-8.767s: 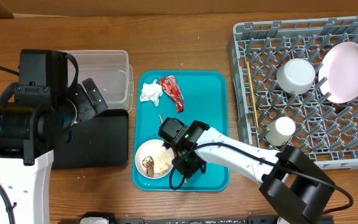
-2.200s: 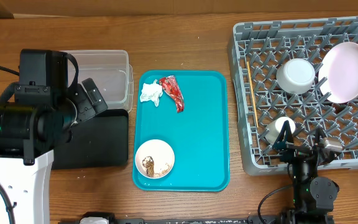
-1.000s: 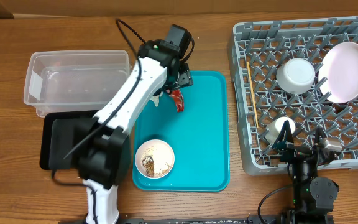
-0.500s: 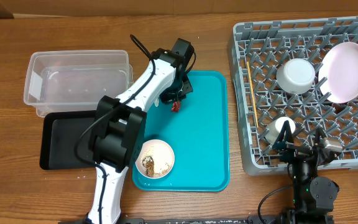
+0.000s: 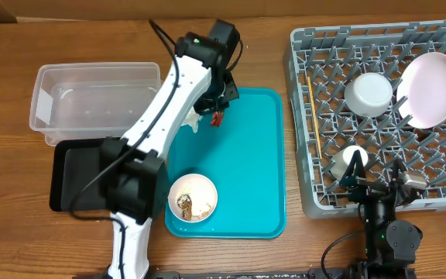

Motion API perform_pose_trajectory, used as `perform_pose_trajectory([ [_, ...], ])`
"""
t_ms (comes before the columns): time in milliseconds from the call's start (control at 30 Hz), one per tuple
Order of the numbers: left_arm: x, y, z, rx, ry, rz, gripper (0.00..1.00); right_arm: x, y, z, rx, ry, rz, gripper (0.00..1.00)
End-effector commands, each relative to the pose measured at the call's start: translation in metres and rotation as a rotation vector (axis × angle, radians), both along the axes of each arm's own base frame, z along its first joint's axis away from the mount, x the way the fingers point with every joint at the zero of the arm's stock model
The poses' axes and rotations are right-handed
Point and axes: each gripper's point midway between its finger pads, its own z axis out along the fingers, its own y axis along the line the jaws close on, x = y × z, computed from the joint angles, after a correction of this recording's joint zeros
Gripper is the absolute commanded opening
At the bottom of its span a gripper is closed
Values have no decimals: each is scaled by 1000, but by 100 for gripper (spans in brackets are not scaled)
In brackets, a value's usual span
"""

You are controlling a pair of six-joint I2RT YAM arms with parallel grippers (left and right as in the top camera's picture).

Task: Sort waste into correct bins and load items into the dishwasher
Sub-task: 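Carry the red wrapper with the left gripper into the clear bin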

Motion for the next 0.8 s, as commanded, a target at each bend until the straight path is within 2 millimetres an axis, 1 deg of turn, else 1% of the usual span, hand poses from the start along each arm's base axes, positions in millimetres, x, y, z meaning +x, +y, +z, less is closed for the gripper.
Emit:
perform_pose_trajectory([
  [0, -4, 22, 46, 35, -84, 18, 4, 0, -2, -2, 0, -5, -8, 100],
  [100, -17, 45, 62, 111, -88, 59, 4, 0, -2, -2, 0, -5, -8, 100],
  [267, -28, 72, 83, 191, -117, 86, 4, 0, -2, -2, 0, -5, -8, 100],
  [433, -40, 92, 87, 228, -73, 139, 4, 0, -2, -2, 0, -5, -8, 100],
  [500, -47, 104, 87, 250, -41, 175, 4, 0, -2, -2, 0, -5, -8, 100],
  [567, -48, 120, 88, 296, -33, 218, 4, 0, -2, -2, 0, -5, -8, 100],
  [633, -49, 141, 90, 353, -36, 289, 4, 0, -2, -2, 0, -5, -8, 100],
  [767, -44, 170, 90, 352, -29, 392, 4, 0, -2, -2, 0, -5, -8, 100],
])
